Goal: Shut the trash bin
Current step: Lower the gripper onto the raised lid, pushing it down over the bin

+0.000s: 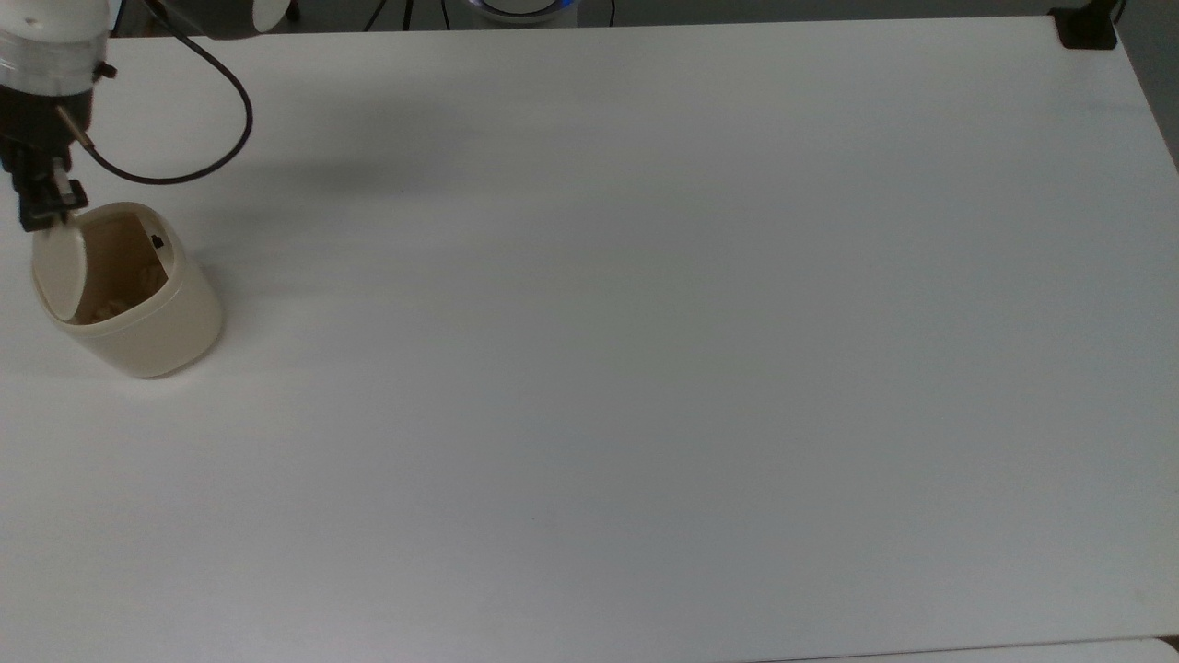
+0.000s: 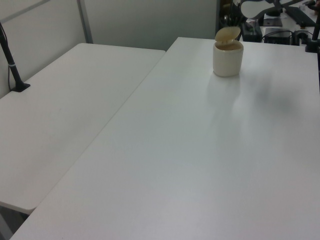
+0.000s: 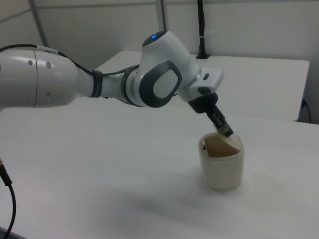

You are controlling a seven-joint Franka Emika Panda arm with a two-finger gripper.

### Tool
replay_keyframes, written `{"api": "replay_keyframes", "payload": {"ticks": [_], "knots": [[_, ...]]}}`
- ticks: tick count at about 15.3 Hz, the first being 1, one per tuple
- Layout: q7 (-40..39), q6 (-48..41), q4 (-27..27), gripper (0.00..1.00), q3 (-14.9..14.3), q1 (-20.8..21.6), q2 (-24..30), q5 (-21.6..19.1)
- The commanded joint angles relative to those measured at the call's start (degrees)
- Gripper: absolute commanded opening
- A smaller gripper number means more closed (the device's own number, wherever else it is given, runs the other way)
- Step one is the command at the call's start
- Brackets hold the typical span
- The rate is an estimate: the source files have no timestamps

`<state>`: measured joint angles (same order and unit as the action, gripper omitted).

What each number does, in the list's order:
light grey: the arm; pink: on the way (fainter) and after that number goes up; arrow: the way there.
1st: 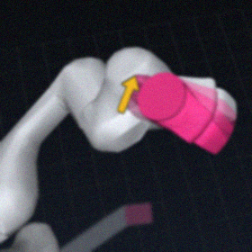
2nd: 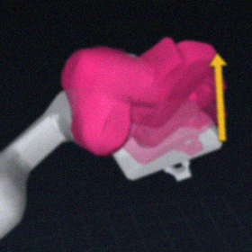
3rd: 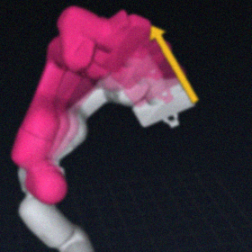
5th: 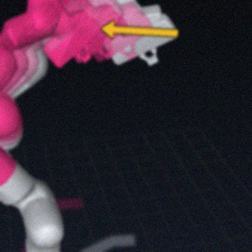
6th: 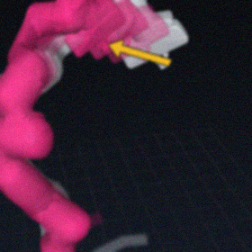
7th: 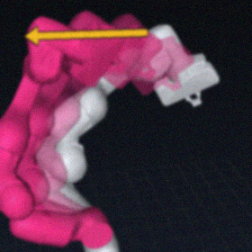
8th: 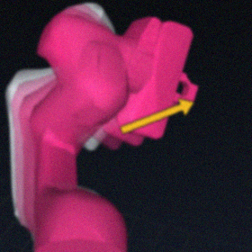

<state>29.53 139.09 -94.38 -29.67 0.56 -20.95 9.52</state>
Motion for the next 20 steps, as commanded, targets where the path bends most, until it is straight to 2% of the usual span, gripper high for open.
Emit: {"api": "replay_keyframes", "payload": {"ticks": [1, 12, 15, 17, 20], "knots": [[-2.28, -1.01, -3.96, 0.0, 0.58, 0.84, 0.83, 0.41], [-3.16, 0.22, -6.26, 0.0, 1.64, 1.11, -1.54, 1.38], [-4.04, 0.31, -6.34, 0.0, 1.64, 1.72, -2.68, 4.18], [-4.56, 0.22, -5.99, 0.0, 1.64, 1.81, -2.69, 8.13], [-5.01, 0.04, -4.42, 0.0, 1.64, 1.72, -1.55, 7.62]]}}
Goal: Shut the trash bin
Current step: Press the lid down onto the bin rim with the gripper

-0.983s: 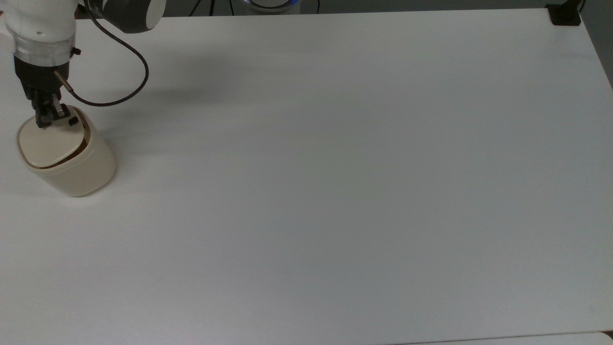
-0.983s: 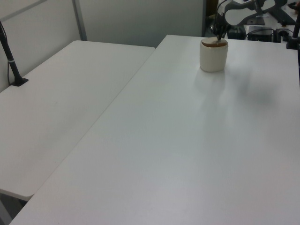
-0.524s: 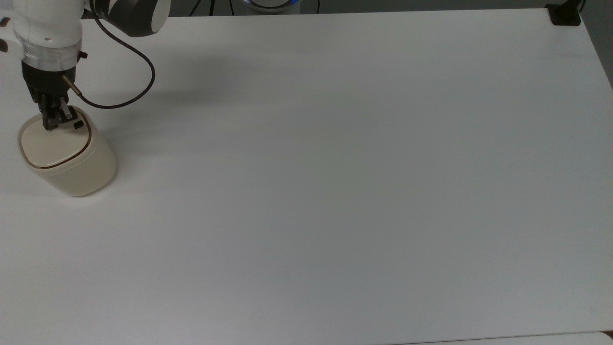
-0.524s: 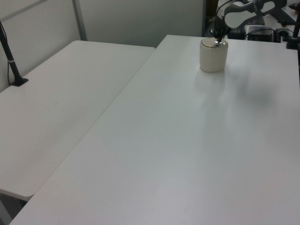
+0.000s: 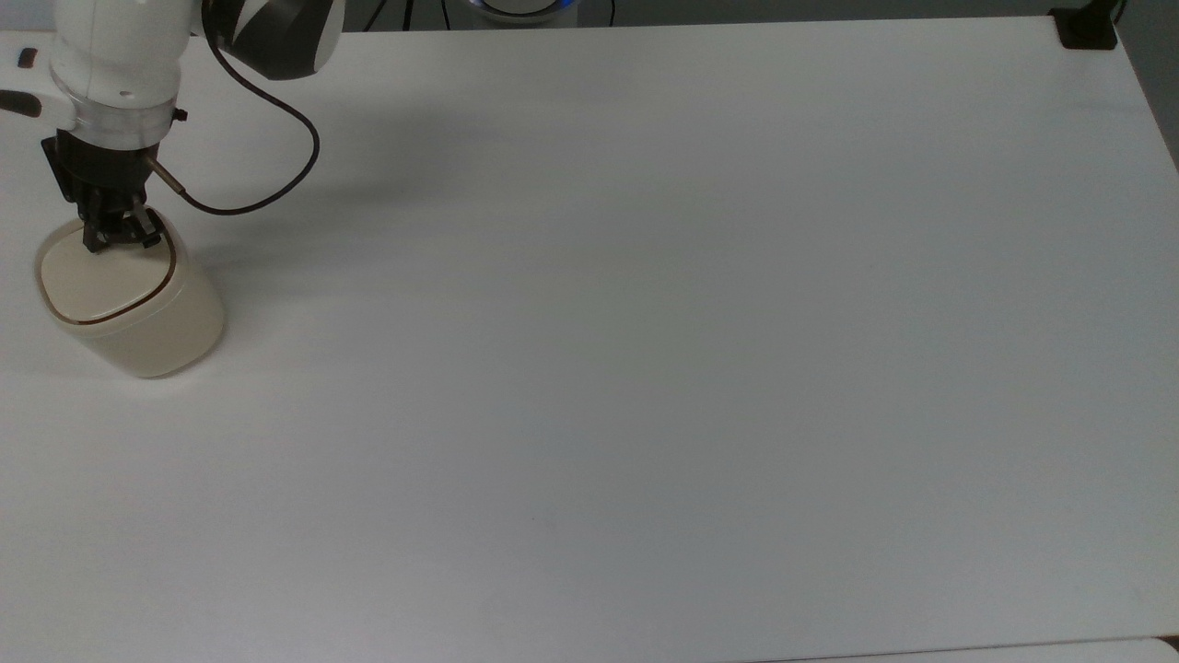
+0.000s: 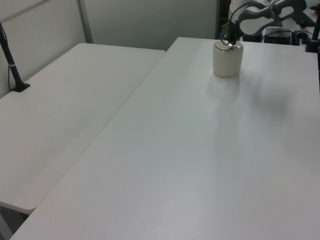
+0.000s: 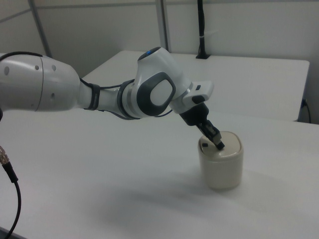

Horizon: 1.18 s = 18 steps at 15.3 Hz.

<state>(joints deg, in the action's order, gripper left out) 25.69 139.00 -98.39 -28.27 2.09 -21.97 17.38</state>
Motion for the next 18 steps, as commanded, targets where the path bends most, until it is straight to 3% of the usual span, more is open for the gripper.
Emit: {"api": "replay_keyframes", "payload": {"ticks": [1, 7, 16, 18], "knots": [[-1.08, 0.05, -0.05, 0.0, 0.23, 0.2, -0.27, -0.33], [-4.66, -0.66, -0.66, 0.0, 0.76, 1.43, 0.09, 0.55], [-6.88, -2.33, -2.86, 0.0, 0.94, 3.18, -3.43, 13.37], [-6.61, -2.24, -2.95, 0.0, 1.02, 3.27, -3.78, 13.65]]}}
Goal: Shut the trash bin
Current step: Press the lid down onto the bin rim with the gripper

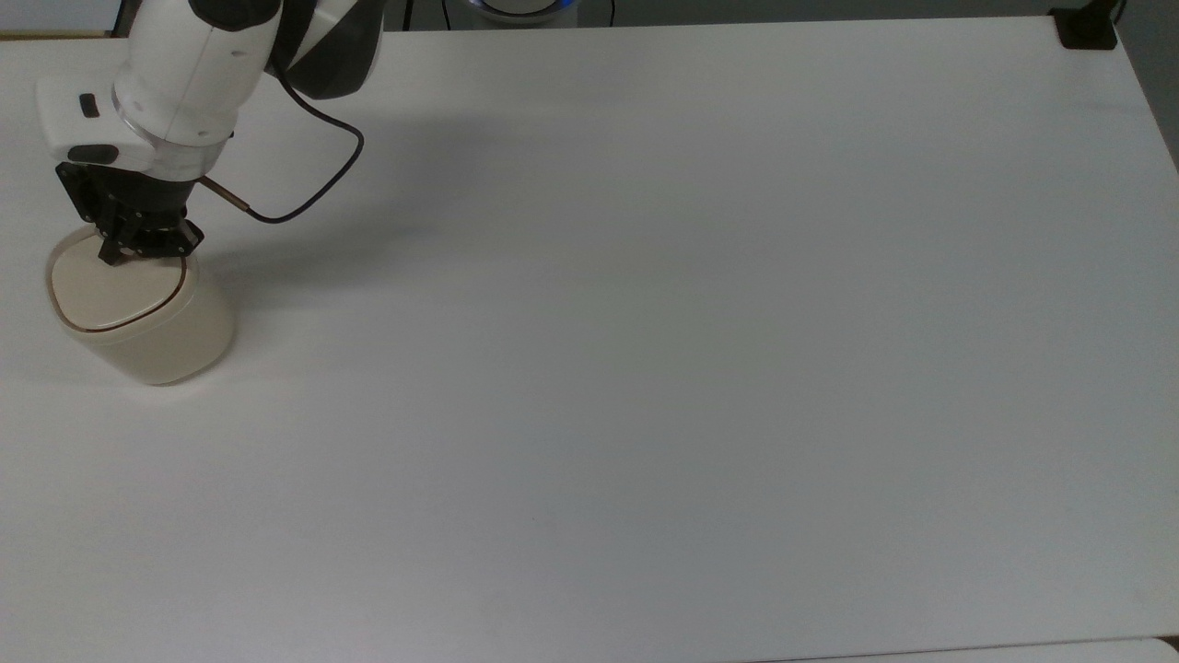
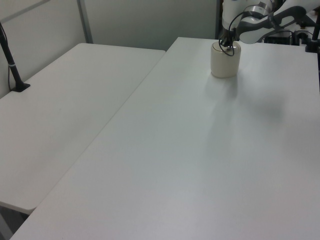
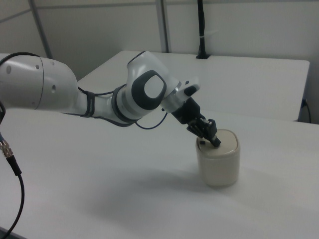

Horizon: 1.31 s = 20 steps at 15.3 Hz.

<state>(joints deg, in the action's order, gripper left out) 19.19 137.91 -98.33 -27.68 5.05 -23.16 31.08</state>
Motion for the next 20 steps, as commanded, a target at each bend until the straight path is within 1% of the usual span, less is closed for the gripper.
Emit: {"api": "replay_keyframes", "payload": {"ticks": [1, 3, 4, 5, 7, 9, 11, 12, 14, 17, 20], "knots": [[-0.03, -1.15, -3.1, 0.0, 0.44, 0.31, -2.59, -0.15], [2.06, -0.8, -3.1, 0.0, 0.52, 0.14, -2.42, -2.85], [2.78, -0.71, -2.93, 0.0, 0.52, -0.04, -2.24, -6.87], [2.61, -0.71, -2.92, 0.0, 0.52, -0.12, -2.15, -8.22], [2.43, -0.71, -3.01, 0.0, 0.52, -0.13, -2.15, -8.32], [3.04, -0.62, -2.57, 0.0, 0.52, -0.48, -1.54, -9.81], [2.44, -0.62, -2.48, 0.0, 0.35, -0.92, -0.57, -14.89], [2.34, -0.62, -2.05, 0.0, 0.09, -1.0, -0.31, -16.74], [2.52, -0.71, -0.73, 0.0, -0.18, -1.44, 0.57, -18.16], [2.52, -1.85, 0.41, 0.0, -0.18, -1.97, 5.74, -21.93], [2.52, -6.41, 0.5, 0.0, 0.52, -1.71, 9.0, -22.3]]}}
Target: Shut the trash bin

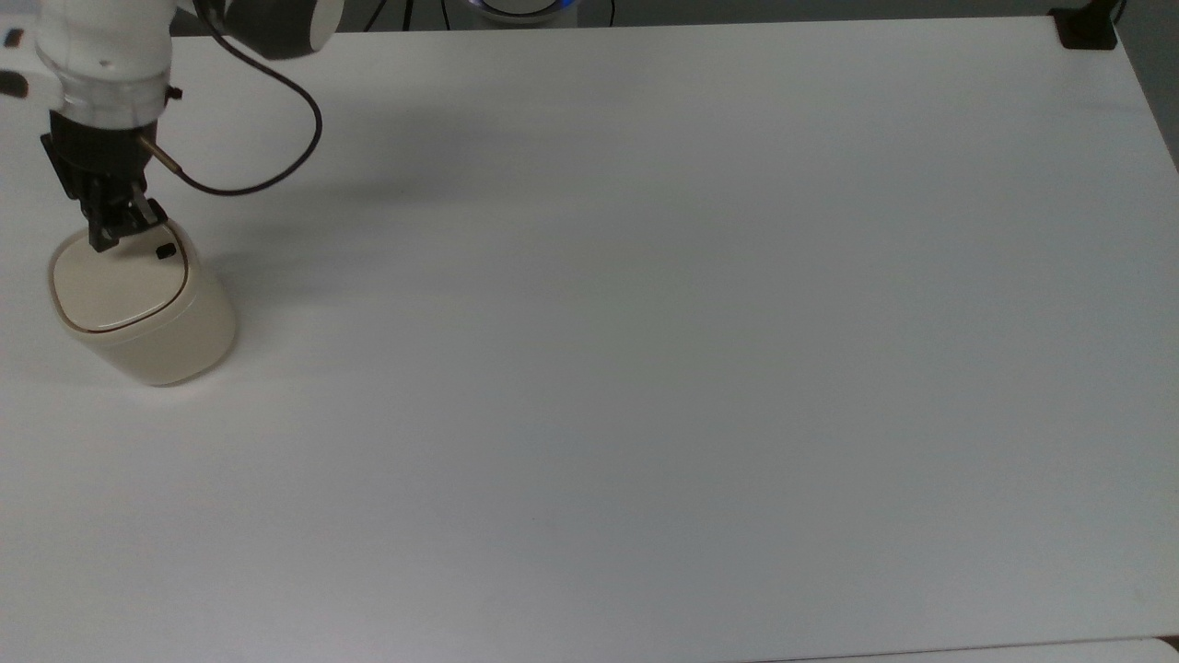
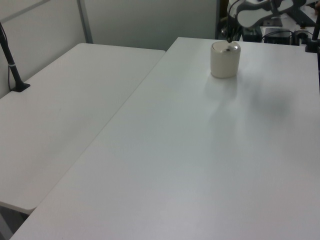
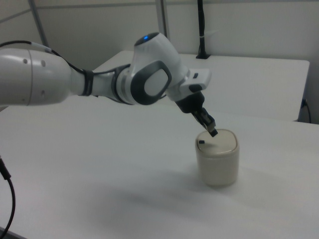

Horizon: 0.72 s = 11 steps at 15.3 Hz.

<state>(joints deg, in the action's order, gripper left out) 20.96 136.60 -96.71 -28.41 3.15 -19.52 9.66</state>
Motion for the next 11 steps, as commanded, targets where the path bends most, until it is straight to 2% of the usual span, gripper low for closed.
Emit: {"api": "replay_keyframes", "payload": {"ticks": [1, 2, 3, 7, 9, 11], "knots": [[0.83, -7.11, -1.11, 0.18, 2.04, 0.72, 6.5, -0.87], [0.75, -10.61, -1.03, 0.7, 3.7, 0.98, 8.26, -0.87], [0.66, -13.09, -1.02, 1.0, 5.37, 1.59, 9.23, -0.87], [-5.04, -27.23, -1.2, 1.0, 13.54, 1.86, 13.71, -1.74], [-6.28, -31.55, -1.2, 1.0, 16.45, 1.95, 16.0, -6.64], [-9.25, -36.38, -1.2, 1.0, 18.47, 2.56, 17.93, -8.95]]}}
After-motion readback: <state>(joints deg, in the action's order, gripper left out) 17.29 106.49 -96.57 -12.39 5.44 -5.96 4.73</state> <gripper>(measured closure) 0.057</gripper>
